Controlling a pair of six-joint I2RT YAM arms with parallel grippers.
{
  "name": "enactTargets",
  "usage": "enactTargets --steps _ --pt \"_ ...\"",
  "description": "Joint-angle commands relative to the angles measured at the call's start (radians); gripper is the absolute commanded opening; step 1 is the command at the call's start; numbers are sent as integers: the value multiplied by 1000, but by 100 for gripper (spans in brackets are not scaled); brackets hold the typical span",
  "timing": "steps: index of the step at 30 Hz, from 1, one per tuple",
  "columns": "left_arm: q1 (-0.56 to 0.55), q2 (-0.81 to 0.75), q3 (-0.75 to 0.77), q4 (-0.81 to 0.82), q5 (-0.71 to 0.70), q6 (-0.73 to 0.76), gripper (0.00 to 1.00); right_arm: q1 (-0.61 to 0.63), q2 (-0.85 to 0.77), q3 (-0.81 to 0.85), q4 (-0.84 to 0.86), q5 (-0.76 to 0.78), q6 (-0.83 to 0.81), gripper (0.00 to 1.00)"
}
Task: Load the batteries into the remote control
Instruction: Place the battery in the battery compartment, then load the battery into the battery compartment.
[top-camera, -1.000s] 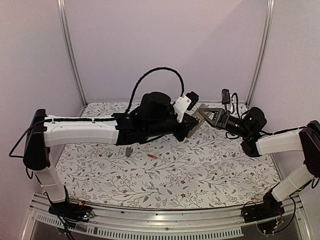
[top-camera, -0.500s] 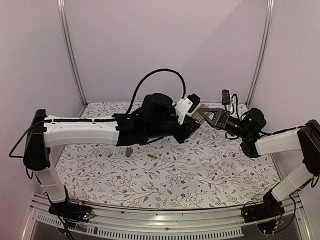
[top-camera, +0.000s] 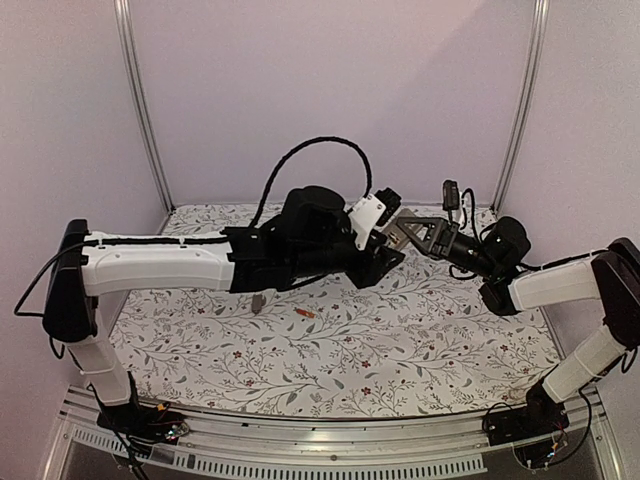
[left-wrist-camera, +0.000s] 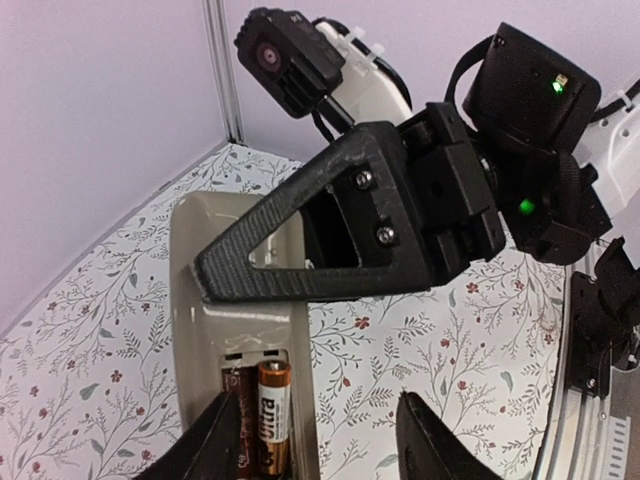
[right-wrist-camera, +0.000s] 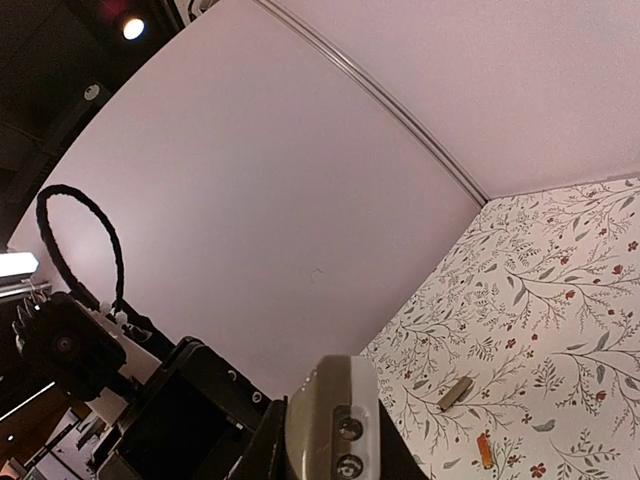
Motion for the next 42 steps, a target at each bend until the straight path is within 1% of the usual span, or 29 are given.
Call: enactTargets --steps 1,4,7,10,13,14,17,22,27,32,39,42 --pt "11 -52 14 -20 -42 -1 54 6 11 -5 44 -38 10 0" --pt "12 -69 13 -20 -38 -10 56 5 15 -5 45 -41 10 0" --pt "20 -95 13 -67 -47 -21 57 5 19 -1 48 -50 13 0" --pt "63 -121 12 -118 -14 -73 57 5 20 5 56 -65 20 0" --pt "124 -140 6 -180 81 -143 55 7 22 10 64 -84 24 0" --pt "142 -143 7 -200 145 -162 54 8 22 14 68 -91 26 0" --pt "195 -137 26 -266 277 -210 53 15 32 30 77 -127 33 0" --pt "236 -114 37 -256 512 -296 53 31 61 48 127 -155 59 0" --pt "237 -57 62 -238 673 -356 53 45 94 68 170 -173 94 0" --pt "236 -28 63 -225 733 -387 51 56 100 78 176 -186 100 0" --pt "237 -15 60 -236 741 -390 47 63 100 88 180 -198 107 0" --pt "237 -15 53 -236 743 -388 41 64 104 92 182 -199 111 0"
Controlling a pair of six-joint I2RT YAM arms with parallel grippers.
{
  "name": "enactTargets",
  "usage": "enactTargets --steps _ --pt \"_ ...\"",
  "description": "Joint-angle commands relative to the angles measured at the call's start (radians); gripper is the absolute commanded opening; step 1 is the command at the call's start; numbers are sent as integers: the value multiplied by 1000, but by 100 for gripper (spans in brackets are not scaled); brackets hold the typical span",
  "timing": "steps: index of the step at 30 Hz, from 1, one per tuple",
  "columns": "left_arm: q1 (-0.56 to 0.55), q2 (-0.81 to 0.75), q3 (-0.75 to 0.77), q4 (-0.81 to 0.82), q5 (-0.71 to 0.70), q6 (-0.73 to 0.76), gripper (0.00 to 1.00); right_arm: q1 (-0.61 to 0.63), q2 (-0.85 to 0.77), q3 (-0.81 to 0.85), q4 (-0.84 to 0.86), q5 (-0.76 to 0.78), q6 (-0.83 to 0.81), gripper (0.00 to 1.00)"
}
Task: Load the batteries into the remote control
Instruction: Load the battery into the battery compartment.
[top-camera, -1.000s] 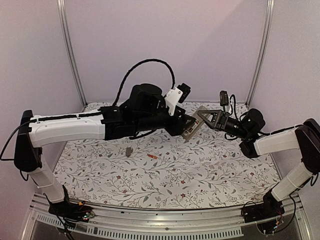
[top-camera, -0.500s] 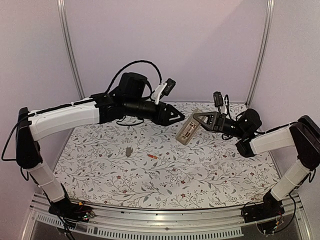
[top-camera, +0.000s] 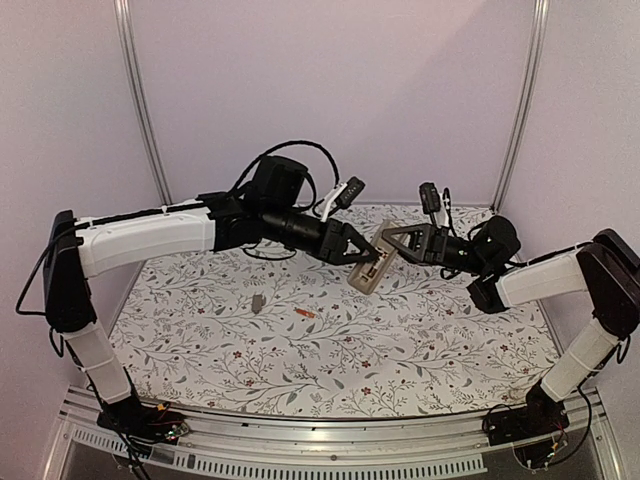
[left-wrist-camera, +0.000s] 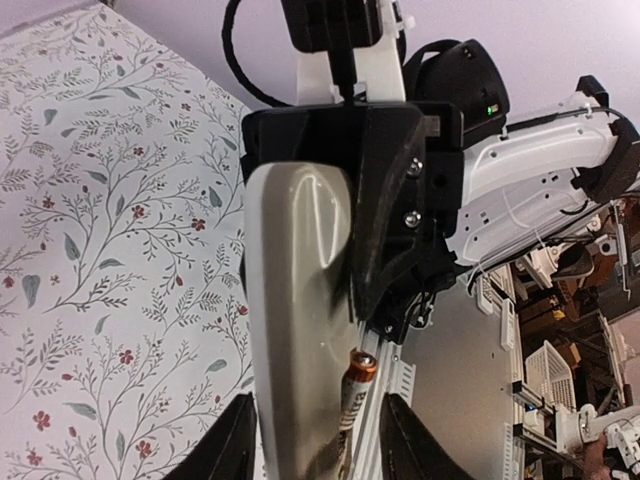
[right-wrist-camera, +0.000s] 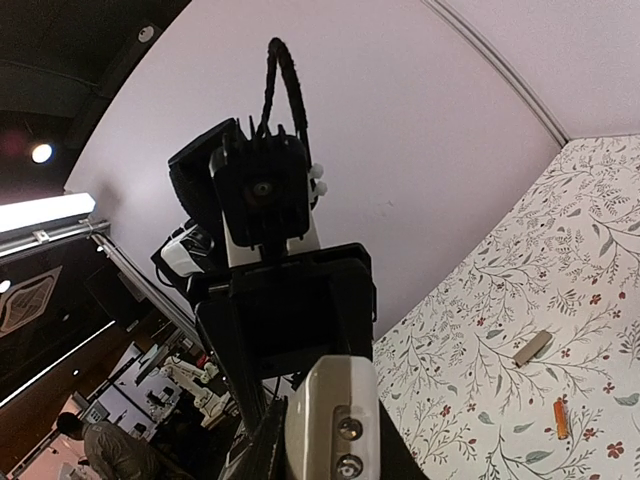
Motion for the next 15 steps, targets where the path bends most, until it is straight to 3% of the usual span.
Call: enactTargets --steps 1,8,10,11,15 --pt "0 11 7 -10 30 -3 39 8 15 31 78 -11 11 0" --pt "4 9 -11 7 35 -12 19 10 16 33 75 -10 12 1" --pt "7 7 -19 21 36 -21 17 8 14 33 74 -9 12 1" --pt "8 6 -23 23 28 -23 20 8 14 32 71 -7 11 1" --pt "13 -33 -81 94 -32 -42 49 8 -10 20 15 21 -25 0"
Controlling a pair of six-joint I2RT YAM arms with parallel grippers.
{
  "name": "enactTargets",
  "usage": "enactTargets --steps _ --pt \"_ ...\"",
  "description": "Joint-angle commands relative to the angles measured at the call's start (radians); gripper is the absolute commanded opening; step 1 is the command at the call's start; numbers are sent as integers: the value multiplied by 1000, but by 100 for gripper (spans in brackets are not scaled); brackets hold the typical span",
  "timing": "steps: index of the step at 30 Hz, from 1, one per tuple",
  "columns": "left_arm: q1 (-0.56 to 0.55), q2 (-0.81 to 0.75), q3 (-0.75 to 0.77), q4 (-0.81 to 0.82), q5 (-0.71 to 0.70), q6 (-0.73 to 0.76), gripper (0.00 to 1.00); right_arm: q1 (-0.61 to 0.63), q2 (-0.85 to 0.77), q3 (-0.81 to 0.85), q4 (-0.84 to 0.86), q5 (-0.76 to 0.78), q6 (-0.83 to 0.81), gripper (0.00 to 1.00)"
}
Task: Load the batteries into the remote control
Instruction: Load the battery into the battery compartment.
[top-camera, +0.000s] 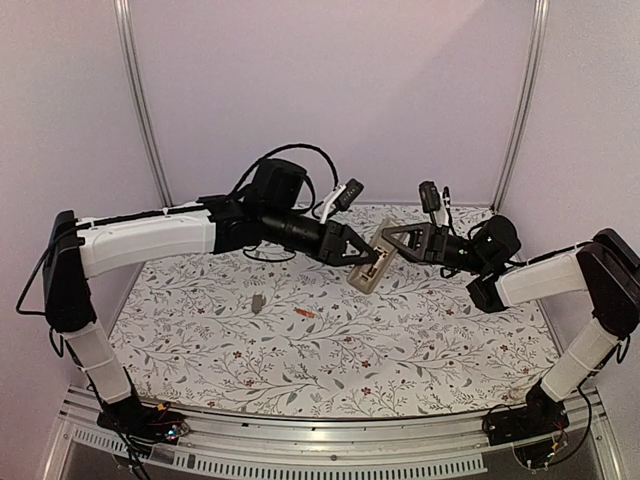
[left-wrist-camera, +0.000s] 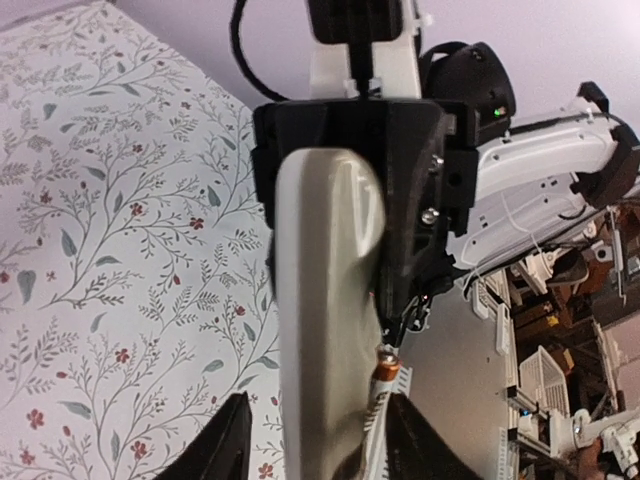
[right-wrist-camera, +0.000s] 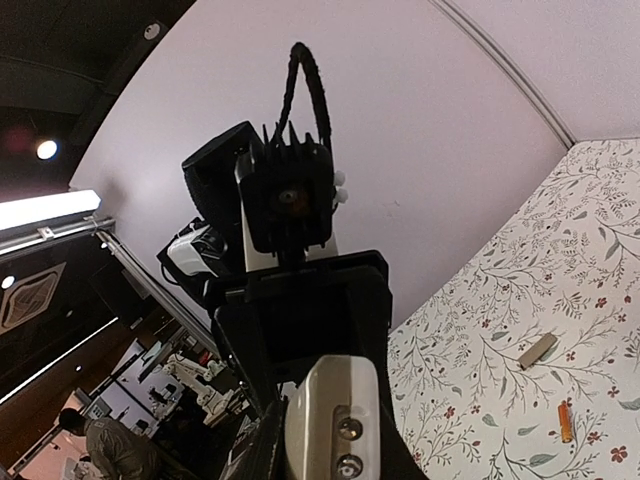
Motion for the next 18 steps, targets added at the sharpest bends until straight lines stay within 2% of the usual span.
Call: enactTargets --steps 1,6,7,10,18 --pt "10 -53 -89 105 -79 -32 55 6 -25 7 -15 39 -47 0" --pt "8 -146 -300 418 -226 -164 89 5 -73 1 -82 123 -115 0" --pt "6 -156 -339 475 -246 -196 92 5 -79 0 -85 143 -126 0" --pt "-25 -179 -415 602 -328 -252 96 5 -82 3 -68 187 -134 0" --pt "-103 -154 -462 764 -538 -402 99 6 -55 -1 -8 257 -107 0"
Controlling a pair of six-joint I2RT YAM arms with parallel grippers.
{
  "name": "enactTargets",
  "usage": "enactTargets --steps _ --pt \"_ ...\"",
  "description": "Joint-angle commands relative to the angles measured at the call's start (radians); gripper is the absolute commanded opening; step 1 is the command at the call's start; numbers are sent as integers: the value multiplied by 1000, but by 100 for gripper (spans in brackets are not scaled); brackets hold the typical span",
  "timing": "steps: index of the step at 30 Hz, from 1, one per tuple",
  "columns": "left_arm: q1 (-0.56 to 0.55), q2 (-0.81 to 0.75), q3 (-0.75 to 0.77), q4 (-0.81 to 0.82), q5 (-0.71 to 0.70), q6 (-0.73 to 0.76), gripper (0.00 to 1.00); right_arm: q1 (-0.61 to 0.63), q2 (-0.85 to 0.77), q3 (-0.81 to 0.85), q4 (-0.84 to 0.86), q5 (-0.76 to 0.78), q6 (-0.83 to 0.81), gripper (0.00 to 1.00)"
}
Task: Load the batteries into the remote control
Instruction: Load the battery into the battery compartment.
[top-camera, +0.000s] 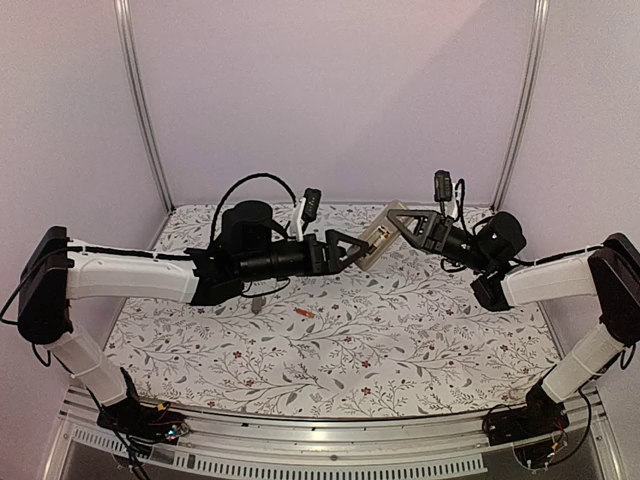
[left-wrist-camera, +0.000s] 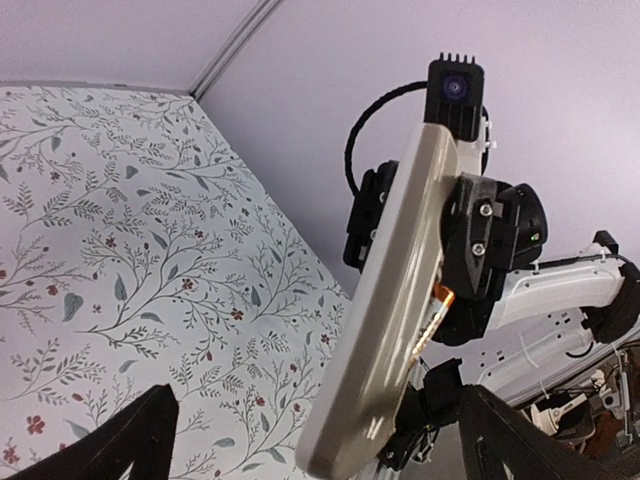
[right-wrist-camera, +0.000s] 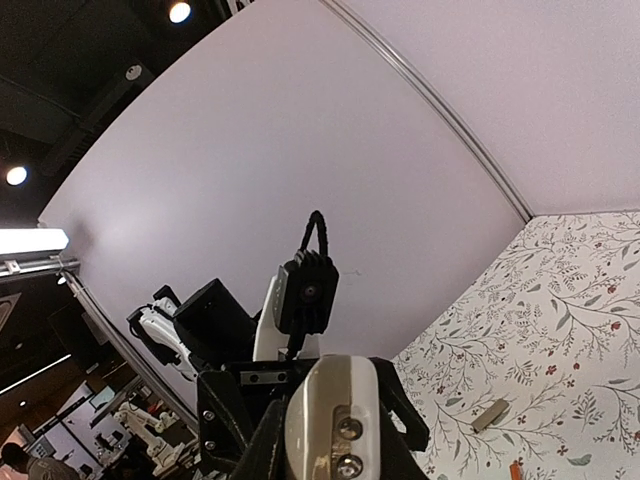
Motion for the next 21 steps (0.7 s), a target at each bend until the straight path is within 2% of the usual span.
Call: enactTargets --steps 1,7,15,21 --pt "-53 10 -5 147 -167 -103 99 7 4 0 47 66 1 0" --pt "-76 63 9 238 -195 -142 98 9 2 -3 44 90 -3 0" --pt "-86 115 66 240 -234 -185 91 25 -6 -16 41 132 -34 0" --pt "-87 136 106 235 -230 -186 89 36 -6 -22 31 155 -57 0"
